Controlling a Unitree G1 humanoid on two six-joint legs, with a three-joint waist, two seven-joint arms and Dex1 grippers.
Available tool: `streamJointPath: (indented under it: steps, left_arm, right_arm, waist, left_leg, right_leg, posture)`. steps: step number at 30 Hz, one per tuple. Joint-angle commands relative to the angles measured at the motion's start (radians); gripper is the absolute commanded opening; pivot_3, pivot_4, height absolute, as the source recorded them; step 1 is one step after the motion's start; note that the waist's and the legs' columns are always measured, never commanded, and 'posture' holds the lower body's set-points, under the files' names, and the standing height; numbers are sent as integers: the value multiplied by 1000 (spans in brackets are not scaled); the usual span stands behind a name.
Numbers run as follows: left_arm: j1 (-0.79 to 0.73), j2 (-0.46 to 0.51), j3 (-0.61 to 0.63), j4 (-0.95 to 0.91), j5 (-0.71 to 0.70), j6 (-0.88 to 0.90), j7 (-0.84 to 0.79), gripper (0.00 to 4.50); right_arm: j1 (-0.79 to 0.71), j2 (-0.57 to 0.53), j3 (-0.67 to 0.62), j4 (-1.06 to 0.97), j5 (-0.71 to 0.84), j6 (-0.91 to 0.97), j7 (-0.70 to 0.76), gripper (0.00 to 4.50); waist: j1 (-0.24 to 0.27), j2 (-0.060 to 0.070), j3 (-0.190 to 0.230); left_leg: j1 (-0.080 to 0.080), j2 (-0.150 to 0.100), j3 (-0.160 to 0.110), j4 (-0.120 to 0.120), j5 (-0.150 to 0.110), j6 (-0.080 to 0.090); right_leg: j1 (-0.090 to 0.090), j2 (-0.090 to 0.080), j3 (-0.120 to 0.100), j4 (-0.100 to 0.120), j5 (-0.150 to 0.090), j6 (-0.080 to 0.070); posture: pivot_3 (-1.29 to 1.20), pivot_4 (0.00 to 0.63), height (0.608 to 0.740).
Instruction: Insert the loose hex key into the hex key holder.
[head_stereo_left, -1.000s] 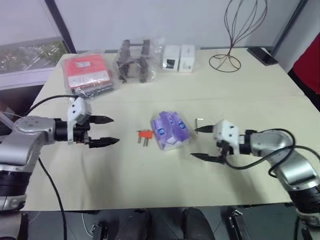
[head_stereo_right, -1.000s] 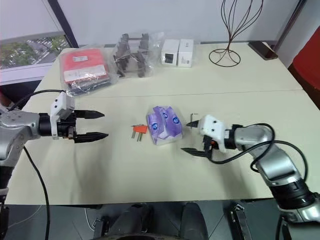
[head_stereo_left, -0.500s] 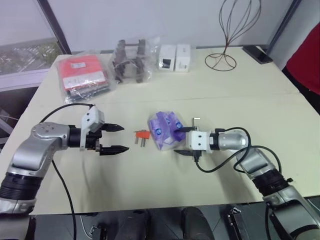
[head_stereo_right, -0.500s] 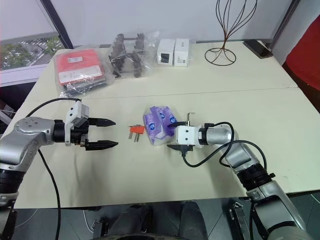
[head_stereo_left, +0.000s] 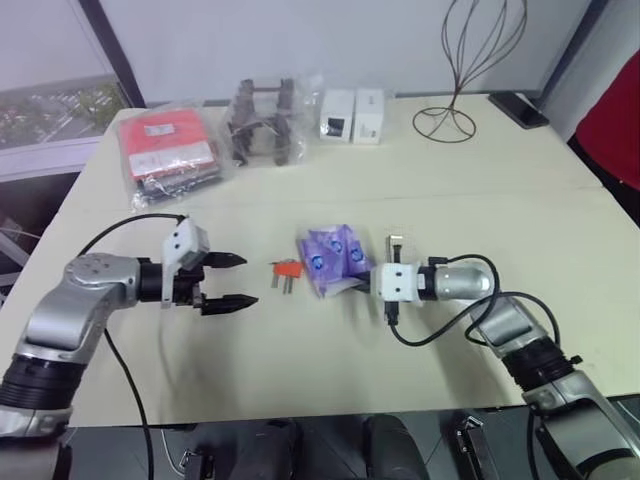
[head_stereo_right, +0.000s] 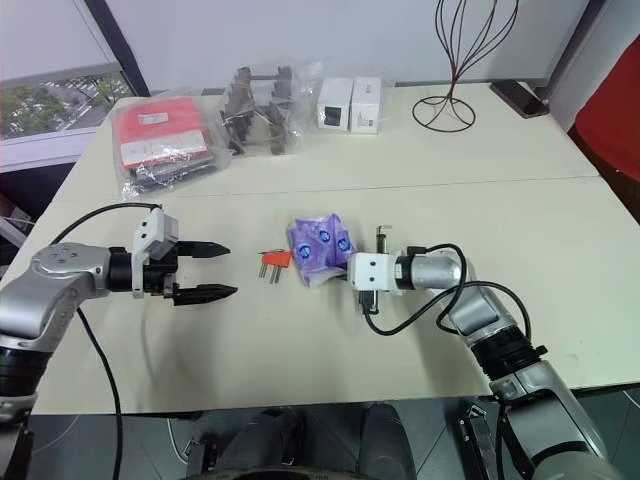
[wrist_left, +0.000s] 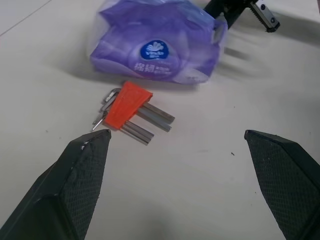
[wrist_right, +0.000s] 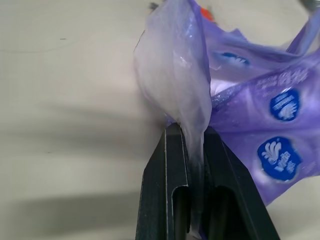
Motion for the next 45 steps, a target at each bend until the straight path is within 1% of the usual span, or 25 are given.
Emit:
streamJointPath:
  steps: [1,2,4,8,11,13,16,18,20,25,26,30,32,34,37,41,43,45]
  left_arm:
    - [-51,-27,41,0,-35,9,21,4500]
    - [-81,-57,55,11,-60,24,44,4500]
    - [-132,-102,56,24,-80,38,62,4500]
    - [-203,-162,-2,42,-61,23,53,4500]
    - [-232,-198,-45,70,-30,-6,35,4500]
    - [-244,-217,-68,90,-12,-26,22,4500]
    - [-251,-238,-85,114,7,-48,16,4500]
    - [-251,-243,-87,118,11,-52,12,4500]
    - [-248,-246,-85,121,12,-55,9,4500]
    - [-236,-244,-78,116,13,-54,13,4500]
    - [-233,-242,-76,115,12,-53,16,4500]
    - [-224,-233,-64,116,13,-54,22,4500]
    - [-218,-222,-52,122,15,-55,28,4500]
    - [-214,-209,-38,131,13,-55,31,4500]
    - [-212,-184,-18,151,17,-58,33,4500]
    - [-202,-132,10,165,27,-63,31,4500]
    - [-187,-95,24,158,31,-62,16,4500]
    - [-163,-54,36,144,32,-66,-2,4500]
  right_arm:
    - [-75,-38,-164,-35,43,51,-94,56]
    - [-90,-69,-217,-25,35,75,-132,56]
    - [-95,-132,-276,-2,4,118,-175,56]
    - [-68,-230,-306,94,-68,197,-242,56]
    - [-68,-243,-311,165,-94,242,-297,56]
    - [-73,-232,-313,193,-98,264,-321,56]
    - [-78,-238,-284,233,-139,262,-350,56]
    - [-81,-243,-272,257,-159,261,-361,740]
    - [-84,-238,-275,270,-157,276,-366,1568]
    - [-79,-247,-270,239,-171,297,-358,4141]
    - [-75,-248,-272,225,-171,299,-354,4453]
    - [-47,-262,-278,145,-174,327,-335,4453]
    - [-17,-286,-278,63,-167,354,-287,4453]
    - [10,-296,-300,-36,-122,366,-236,4453]
    - [27,-278,-344,-192,0,433,-153,4453]
    - [-11,-222,-330,-353,131,529,-84,4453]
    - [-45,-153,-306,-395,209,586,-65,4453]
    - [-67,-81,-256,-397,253,601,-38,4453]
  waist:
    - [0,0,0]
    - [0,0,0]
    - [15,2,2]
    - [21,2,2]
    - [16,2,2]
    - [1,2,3]
    - [-10,2,3]
    - [-10,3,3]
    - [-6,3,3]
    - [-2,3,3]
    - [-1,3,3]
    - [-2,3,3]
    - [-2,3,3]
    - [-1,3,3]
    - [-4,3,3]
    - [-5,3,3]
    - [-6,2,3]
    - [-5,2,3]
  left_leg:
    - [0,0,0,0,0,0]
    - [0,0,0,0,0,0]
    - [-2,-1,-1,2,0,0]
    - [-2,-2,-1,4,0,0]
    - [-1,-1,1,4,0,0]
    - [-1,-1,2,3,0,0]
    - [-1,0,3,2,0,0]
    - [-1,0,3,2,0,0]
    - [-1,0,2,2,0,0]
    - [-1,0,2,2,0,0]
    - [-1,-1,2,3,0,0]
    - [-1,-1,2,3,0,0]
    - [-1,-1,2,3,0,0]
    - [-1,-1,2,3,0,0]
    - [-1,0,2,3,0,0]
    - [-1,0,2,3,0,0]
    - [-1,0,2,3,0,0]
    - [-1,0,1,2,0,0]
  right_leg:
    - [0,0,0,0,0,0]
    - [0,0,0,0,0,0]
    - [0,-1,0,0,0,0]
    - [1,-1,0,0,0,0]
    - [1,0,0,0,0,0]
    - [0,0,0,0,0,0]
    - [-1,-1,1,1,0,0]
    - [-1,0,0,1,0,0]
    - [-1,-1,1,1,0,0]
    - [0,-1,1,0,0,0]
    - [0,-1,1,0,0,0]
    - [0,-1,1,1,0,0]
    - [0,-1,1,1,0,0]
    - [0,-1,1,1,0,0]
    - [0,-1,0,0,0,0]
    - [0,0,0,1,0,0]
    - [0,0,0,1,0,0]
    - [0,0,0,1,0,0]
  posture:
    - [0,150,740]
    - [0,150,740]
    - [0,150,740]
    - [0,150,740]
    - [0,150,740]
    - [0,150,740]
    - [0,150,740]
    - [0,150,740]
    - [0,150,740]
    - [0,150,740]
    - [0,150,740]
    - [0,150,740]
    - [0,150,740]
    - [0,150,740]
    - [0,150,740]
    - [0,150,740]
    - [0,150,740]
    - [0,150,740]
